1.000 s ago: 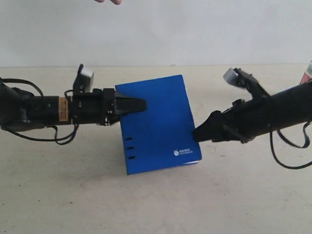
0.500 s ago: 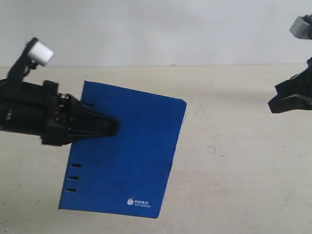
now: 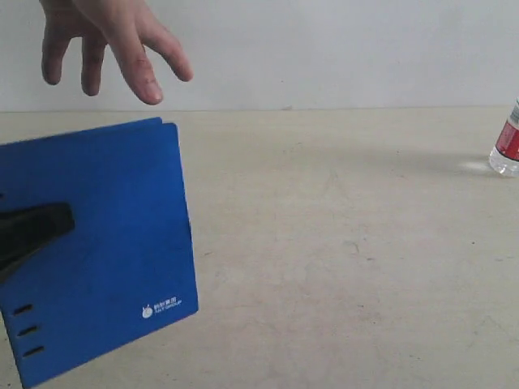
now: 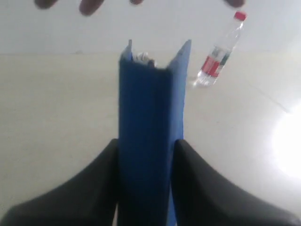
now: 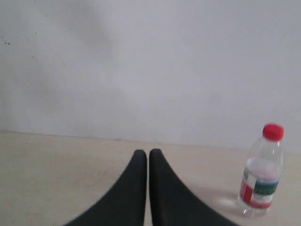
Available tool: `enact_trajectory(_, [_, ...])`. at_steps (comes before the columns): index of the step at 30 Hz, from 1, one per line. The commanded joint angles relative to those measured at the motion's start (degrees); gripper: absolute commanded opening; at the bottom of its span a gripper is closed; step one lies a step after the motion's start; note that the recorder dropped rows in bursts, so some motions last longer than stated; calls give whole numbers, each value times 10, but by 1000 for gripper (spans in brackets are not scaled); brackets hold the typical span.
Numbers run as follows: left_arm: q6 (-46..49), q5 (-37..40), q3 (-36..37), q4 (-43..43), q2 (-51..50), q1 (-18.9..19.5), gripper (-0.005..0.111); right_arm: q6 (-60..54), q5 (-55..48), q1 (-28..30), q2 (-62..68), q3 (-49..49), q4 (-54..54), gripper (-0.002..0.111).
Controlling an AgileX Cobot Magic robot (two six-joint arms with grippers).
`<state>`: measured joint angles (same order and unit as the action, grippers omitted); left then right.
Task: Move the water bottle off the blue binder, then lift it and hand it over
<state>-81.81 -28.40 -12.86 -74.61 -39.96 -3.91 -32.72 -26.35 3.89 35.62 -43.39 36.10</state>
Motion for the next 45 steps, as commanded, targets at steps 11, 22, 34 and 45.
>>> enact_trajectory(11, [261,-74,-154,264,-147,-2,24,127,-69,2,-18,94,-2,0])
enact_trajectory(22, [303,343,-154,227,-139,39,5,115,-109,2,-18,94,-7,0])
enact_trajectory(34, [305,540,-80,209,377,67,5,90,-11,1,-150,66,-9,0])
enact_trajectory(45, [303,518,-7,329,392,68,5,265,71,2,-356,332,6,0])
